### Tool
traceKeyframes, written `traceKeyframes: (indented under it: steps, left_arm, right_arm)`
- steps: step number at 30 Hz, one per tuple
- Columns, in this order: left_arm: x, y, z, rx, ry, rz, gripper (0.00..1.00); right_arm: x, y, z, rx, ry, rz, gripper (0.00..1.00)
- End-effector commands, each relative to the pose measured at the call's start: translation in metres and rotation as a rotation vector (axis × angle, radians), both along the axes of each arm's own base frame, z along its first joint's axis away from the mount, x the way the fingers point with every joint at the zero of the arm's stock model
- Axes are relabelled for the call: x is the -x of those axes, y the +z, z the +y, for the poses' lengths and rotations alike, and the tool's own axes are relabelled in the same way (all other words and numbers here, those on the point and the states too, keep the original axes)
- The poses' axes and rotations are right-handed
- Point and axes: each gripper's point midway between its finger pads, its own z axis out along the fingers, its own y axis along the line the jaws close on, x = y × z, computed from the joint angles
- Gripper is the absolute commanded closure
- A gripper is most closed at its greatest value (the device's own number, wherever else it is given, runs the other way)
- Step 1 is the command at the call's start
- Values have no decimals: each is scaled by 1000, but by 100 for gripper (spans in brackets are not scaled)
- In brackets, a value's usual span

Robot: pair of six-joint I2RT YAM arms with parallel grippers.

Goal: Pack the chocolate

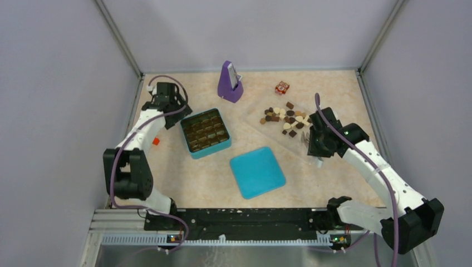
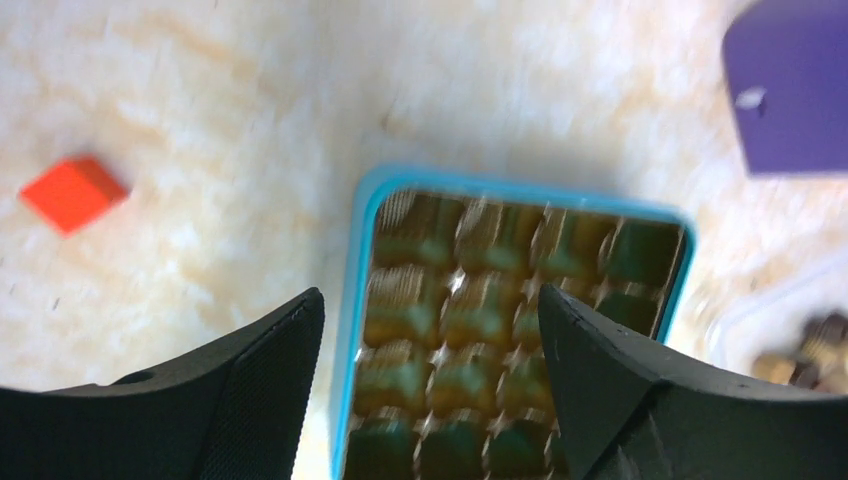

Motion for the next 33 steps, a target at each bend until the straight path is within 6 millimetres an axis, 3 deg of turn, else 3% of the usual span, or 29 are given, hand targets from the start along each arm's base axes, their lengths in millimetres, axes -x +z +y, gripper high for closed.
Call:
traceKeyframes:
  steps: [1, 9, 12, 15, 18, 26, 33]
  left_arm:
    - [-52, 0, 12, -6, 100, -11, 17]
    - [-112, -8, 28, -48, 92, 36, 15]
    - [-123, -21, 18, -29, 17, 62, 15]
    - [-113, -45, 3, 16, -35, 152, 15]
    - [-91, -68, -8, 58, -68, 216, 15]
    - [-52, -77, -33, 152, -132, 232, 13]
    - [-37, -72, -71, 158, -214, 233, 12]
  right_arm:
    - [-17, 17, 11, -33, 37, -84, 100]
    - [-14, 20, 12, -53, 36, -103, 100]
    - [-13, 20, 10, -49, 33, -103, 100]
    - [-13, 23, 9, -46, 30, -112, 100]
    - [-14, 27, 8, -45, 25, -125, 100]
    - [-16, 31, 6, -34, 21, -135, 100]
    - [-17, 31, 6, -35, 21, -138, 100]
